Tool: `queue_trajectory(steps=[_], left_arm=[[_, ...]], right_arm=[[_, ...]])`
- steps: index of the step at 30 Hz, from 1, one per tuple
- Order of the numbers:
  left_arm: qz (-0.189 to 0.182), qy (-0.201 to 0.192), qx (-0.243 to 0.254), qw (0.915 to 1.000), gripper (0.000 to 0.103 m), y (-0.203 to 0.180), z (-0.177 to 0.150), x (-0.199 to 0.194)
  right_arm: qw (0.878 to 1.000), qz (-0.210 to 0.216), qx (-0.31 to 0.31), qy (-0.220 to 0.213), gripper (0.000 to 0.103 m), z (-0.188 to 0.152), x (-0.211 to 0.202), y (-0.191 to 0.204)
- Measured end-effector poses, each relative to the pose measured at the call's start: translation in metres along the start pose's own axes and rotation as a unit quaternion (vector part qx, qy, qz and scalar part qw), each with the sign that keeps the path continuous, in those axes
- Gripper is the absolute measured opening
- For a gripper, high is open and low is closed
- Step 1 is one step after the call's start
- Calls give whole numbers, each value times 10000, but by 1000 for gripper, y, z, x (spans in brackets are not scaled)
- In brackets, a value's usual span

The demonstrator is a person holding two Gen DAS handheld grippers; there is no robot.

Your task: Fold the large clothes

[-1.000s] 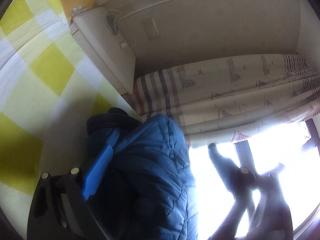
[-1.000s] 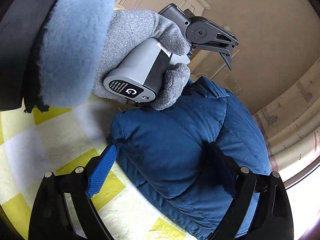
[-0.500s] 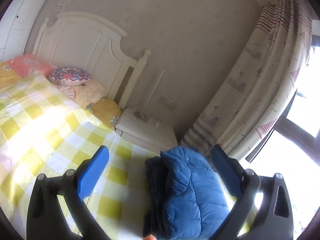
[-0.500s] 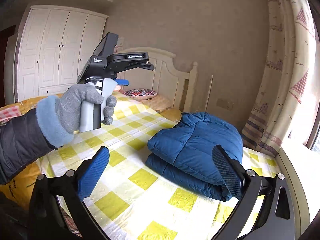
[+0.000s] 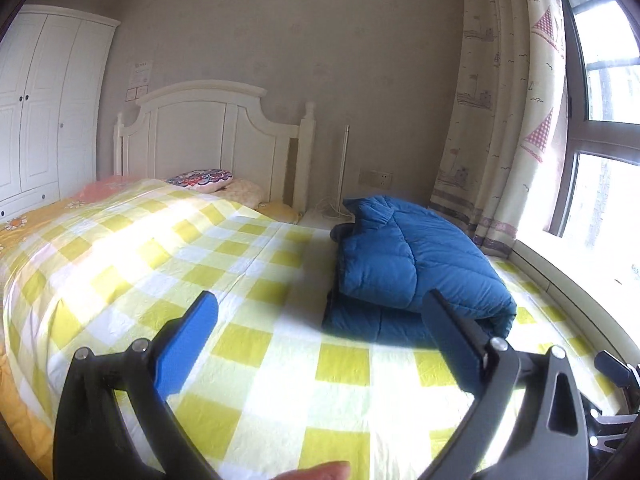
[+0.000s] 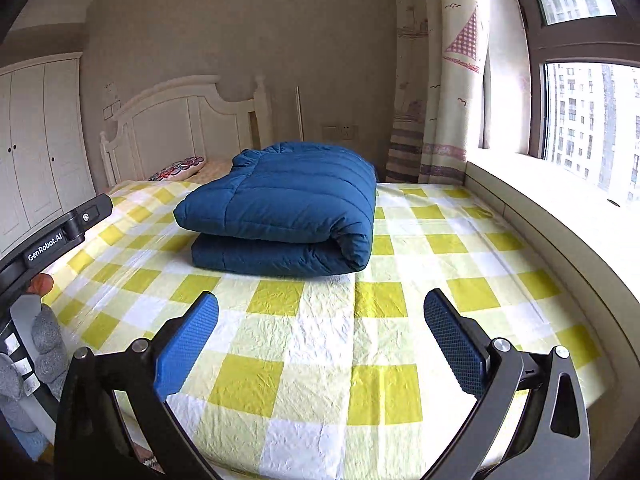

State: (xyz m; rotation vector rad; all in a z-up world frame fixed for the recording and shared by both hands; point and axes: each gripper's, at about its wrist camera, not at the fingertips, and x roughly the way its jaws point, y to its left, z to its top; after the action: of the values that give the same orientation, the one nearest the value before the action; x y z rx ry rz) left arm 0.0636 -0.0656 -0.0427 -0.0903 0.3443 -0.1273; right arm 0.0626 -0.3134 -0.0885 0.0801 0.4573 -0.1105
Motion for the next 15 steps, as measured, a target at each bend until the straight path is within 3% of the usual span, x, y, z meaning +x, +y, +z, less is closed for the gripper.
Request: queue_trajectory(steps=[3, 15], left_arm=[[-111, 105, 235, 9996, 101, -10, -9, -2], [-213, 147, 388, 9989, 101, -16, -25, -5]], right_arm=[[10000, -16, 43, -50, 99, -3, -4, 1], [9997, -11, 31, -229, 99, 2, -13, 7]])
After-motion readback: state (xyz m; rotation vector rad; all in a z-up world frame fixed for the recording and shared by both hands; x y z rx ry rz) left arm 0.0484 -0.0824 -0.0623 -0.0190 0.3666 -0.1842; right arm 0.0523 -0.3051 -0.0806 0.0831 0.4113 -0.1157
